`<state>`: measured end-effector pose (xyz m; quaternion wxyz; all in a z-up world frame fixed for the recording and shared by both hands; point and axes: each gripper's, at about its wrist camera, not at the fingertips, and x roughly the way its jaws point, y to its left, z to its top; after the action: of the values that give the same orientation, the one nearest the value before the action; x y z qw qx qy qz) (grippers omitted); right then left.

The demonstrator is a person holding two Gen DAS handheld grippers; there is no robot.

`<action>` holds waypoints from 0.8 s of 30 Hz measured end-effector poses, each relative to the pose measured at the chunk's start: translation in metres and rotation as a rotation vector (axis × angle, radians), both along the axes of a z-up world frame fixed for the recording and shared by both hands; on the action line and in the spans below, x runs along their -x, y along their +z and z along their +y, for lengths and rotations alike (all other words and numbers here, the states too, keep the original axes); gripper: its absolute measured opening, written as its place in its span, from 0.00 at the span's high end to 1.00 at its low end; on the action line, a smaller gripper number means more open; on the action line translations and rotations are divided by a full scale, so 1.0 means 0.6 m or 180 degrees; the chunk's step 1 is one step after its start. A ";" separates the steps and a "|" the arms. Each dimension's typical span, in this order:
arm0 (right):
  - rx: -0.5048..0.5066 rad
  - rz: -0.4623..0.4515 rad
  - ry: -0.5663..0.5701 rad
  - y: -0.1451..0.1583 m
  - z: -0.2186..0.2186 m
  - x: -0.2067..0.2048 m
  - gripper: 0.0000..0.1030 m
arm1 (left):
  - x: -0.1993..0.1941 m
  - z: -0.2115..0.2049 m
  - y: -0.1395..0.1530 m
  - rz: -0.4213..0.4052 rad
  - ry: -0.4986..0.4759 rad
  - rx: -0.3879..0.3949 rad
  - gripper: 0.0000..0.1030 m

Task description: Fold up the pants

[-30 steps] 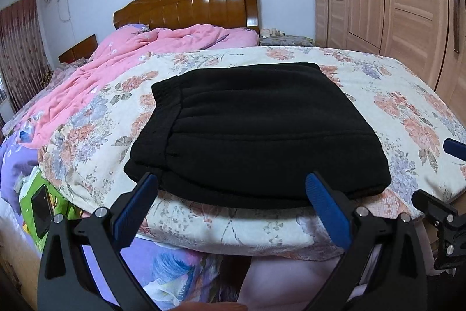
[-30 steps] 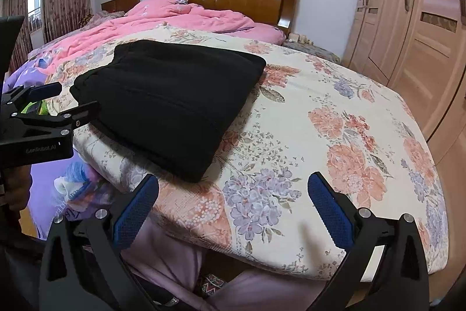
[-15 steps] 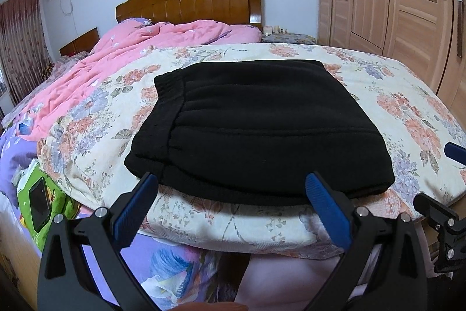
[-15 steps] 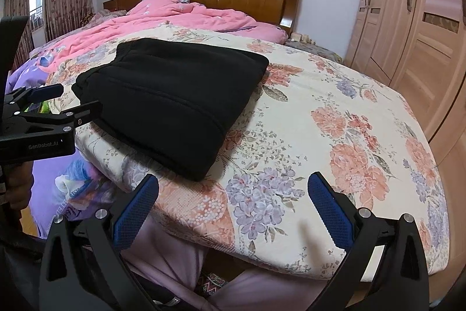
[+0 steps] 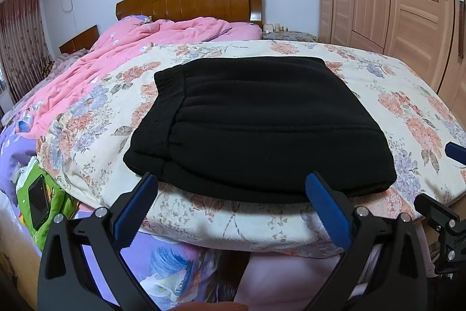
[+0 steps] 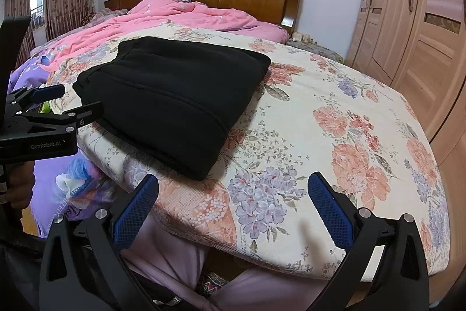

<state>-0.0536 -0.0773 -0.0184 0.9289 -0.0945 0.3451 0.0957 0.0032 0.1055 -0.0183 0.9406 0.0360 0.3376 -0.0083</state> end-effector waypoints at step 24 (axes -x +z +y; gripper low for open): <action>-0.0001 0.0017 0.0018 -0.002 0.000 -0.002 0.04 | -0.002 0.003 -0.005 0.0030 0.0002 0.0003 0.02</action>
<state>-0.0526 -0.0772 -0.0197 0.9277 -0.0951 0.3473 0.0986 0.0044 0.1074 -0.0213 0.9390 0.0354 0.3421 -0.0083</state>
